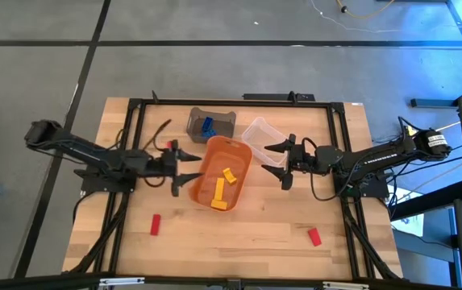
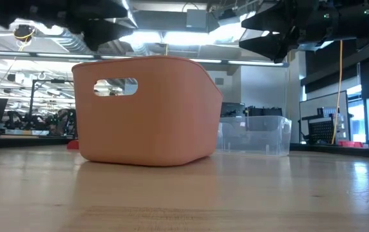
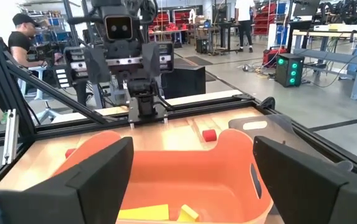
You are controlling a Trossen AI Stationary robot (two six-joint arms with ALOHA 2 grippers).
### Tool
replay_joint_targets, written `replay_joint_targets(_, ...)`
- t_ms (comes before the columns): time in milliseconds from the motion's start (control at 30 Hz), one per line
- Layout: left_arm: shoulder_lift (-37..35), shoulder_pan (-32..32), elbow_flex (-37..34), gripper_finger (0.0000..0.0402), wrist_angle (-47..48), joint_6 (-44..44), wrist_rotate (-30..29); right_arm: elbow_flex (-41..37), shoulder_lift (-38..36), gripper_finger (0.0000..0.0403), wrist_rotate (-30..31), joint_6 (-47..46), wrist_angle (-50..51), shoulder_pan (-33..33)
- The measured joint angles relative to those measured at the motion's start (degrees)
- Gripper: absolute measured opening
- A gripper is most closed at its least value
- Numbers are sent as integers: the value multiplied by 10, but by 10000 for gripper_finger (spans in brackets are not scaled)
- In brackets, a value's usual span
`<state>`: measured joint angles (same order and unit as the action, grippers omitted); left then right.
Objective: Sort & place blocks by color
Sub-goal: Put the bottom right red block into the transparent bin
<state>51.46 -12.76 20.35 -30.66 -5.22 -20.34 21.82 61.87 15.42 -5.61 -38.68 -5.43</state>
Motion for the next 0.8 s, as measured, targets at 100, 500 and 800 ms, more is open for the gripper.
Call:
replay_joint_targets(100, -35, 1, -40, 251, -25, 22, 25, 0, 0, 332, 0, 0, 0, 0)
replay_joint_targets(500, -59, 2, -82, 251, -93, 45, 25, 0, 0, 332, 0, -1, 0, 0)
replay_joint_targets(800, -58, 2, -82, 251, -93, 44, 24, 0, 0, 332, 0, -1, 0, 0)
